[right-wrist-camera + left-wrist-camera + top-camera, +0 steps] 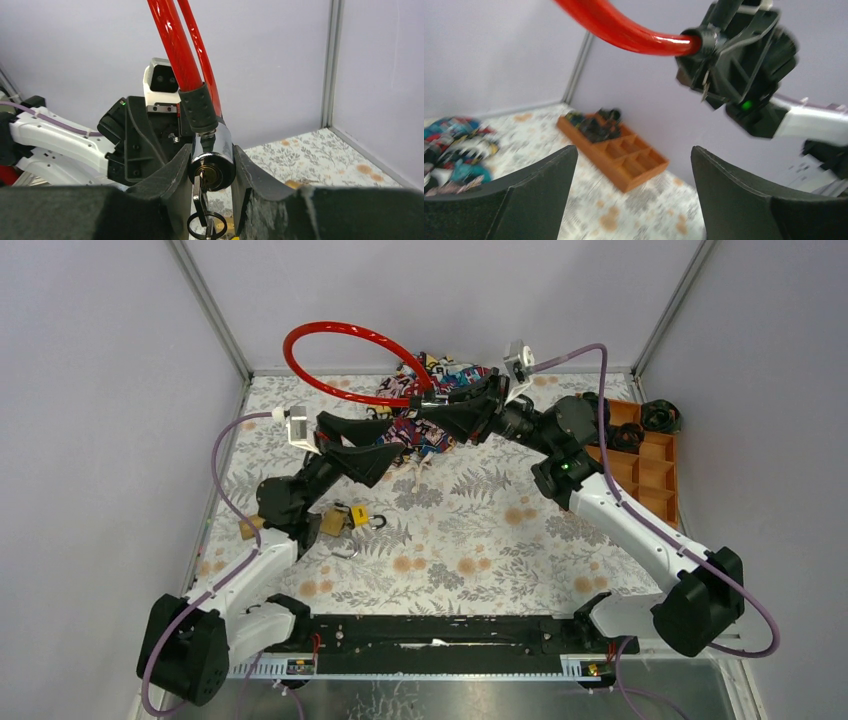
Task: Lock with the key
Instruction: Lock the lock.
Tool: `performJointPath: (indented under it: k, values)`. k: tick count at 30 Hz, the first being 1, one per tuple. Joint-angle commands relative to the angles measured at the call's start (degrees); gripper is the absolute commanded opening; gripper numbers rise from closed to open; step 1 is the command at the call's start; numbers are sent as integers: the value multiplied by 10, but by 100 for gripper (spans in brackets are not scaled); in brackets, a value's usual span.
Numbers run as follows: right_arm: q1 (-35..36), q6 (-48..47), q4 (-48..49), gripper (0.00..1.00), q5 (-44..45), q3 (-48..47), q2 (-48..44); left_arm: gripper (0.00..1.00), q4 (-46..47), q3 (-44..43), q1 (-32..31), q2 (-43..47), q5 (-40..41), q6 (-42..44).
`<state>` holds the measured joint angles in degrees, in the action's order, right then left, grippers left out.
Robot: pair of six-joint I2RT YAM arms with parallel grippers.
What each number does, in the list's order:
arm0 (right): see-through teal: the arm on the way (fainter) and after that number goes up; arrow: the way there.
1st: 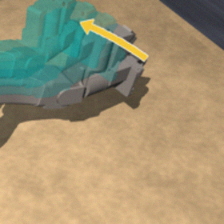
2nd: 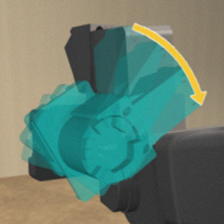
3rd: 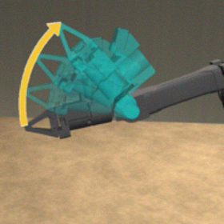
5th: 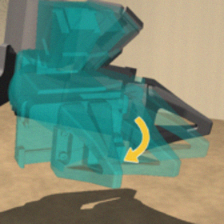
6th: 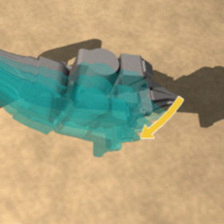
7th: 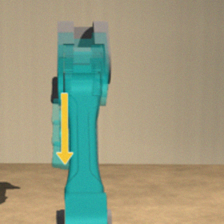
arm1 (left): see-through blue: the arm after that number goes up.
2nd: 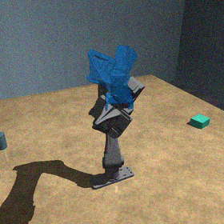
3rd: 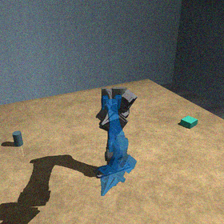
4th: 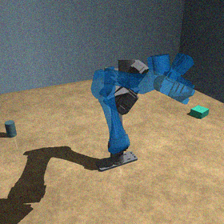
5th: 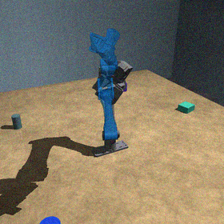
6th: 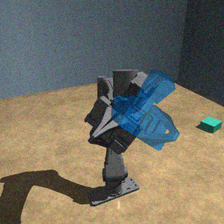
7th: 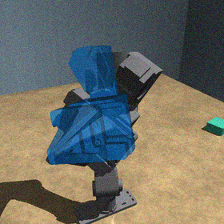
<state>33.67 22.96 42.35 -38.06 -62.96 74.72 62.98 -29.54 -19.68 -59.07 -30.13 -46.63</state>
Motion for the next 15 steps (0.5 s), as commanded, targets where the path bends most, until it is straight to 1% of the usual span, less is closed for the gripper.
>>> performJointPath:
  k: [1, 4, 6, 9, 12, 15]
  values:
    - [-3, 34, 81, 0, -18, -45, -18, 94, 171, -51, -41, -18, 61, -79]
    - [-3, 51, 97, 0, -24, -54, -11, 96, 198, -72, -73, -44, 101, -92]
    - [-3, 63, 106, 0, -31, -61, -5, 97, 214, -91, -94, -64, 132, -82]
    - [-3, 78, 120, 0, -37, -63, -2, 99, 200, -117, -109, -101, 173, -93]
    - [-3, 86, 128, 0, -38, -63, -4, 99, 208, -132, -111, -125, 178, -105]
    - [-2, 89, 126, 0, -38, -60, -5, 99, 236, -147, -114, -139, 175, -106]
